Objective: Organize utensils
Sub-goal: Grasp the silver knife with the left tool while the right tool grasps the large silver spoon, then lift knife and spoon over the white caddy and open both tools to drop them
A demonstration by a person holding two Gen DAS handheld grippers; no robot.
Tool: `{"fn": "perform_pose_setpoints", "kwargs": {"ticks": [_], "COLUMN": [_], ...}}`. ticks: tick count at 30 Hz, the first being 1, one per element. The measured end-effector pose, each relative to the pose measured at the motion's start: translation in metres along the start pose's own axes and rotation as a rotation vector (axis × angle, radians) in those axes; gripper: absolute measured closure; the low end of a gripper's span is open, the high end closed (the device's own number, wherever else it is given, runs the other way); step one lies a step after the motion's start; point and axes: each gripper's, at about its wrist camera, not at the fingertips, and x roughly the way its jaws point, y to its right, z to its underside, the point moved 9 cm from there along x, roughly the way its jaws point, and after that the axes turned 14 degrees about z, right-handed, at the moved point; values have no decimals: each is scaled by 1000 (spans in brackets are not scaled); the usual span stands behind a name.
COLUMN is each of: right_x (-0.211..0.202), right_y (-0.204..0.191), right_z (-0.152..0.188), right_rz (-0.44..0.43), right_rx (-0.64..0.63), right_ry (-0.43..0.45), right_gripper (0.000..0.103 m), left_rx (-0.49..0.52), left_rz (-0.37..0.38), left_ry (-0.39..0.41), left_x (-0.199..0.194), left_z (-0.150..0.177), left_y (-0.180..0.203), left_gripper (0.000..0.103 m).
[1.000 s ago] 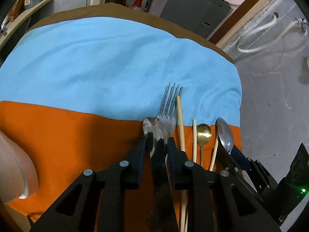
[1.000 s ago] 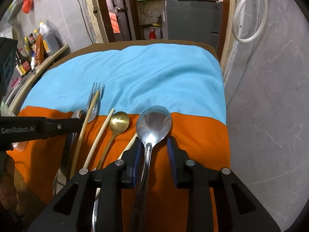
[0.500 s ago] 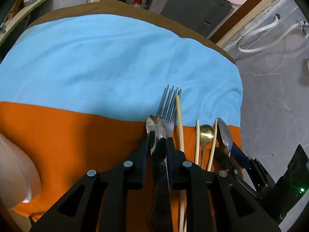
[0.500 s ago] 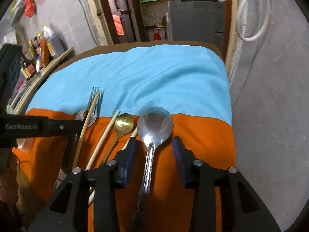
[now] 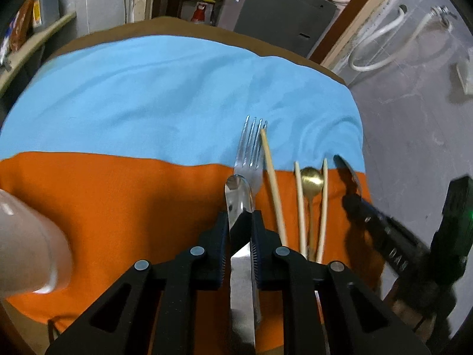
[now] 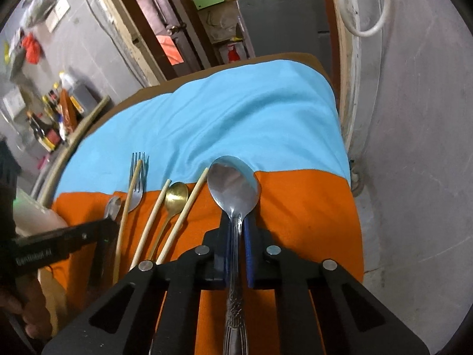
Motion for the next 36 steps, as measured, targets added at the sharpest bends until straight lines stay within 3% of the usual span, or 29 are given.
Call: {"fn": "perform_pose_setpoints", "kwargs": {"ticks": [12,18,19,25,29,36], "right_x": [0,4,6,6,-14,-77], "right_y": [1,1,1,3,1,-26], "right_z": [0,-3,-4,-4,1,5], "right_rz": [-24,-43,-50,-58,-142,-211], "right_rx": [22,48,57,88,165,136], "right_ry": [-6,-60,-77,-109,-13,242], "right_gripper": [97,96,96,99,99,99], "left_rx": [68,93,78,32,85,139], "left_rz": [-60,-68,-47,13,48,60], "left_ry": [-119,-115,-103,-12,130,329], "left_x": [12,17,16,-1,-31,-82], "left_z": [8,4,4,7,3,4], "left_y": [2,7,7,7,25,49], "left_gripper": [93,98,102,103,103,103]}}
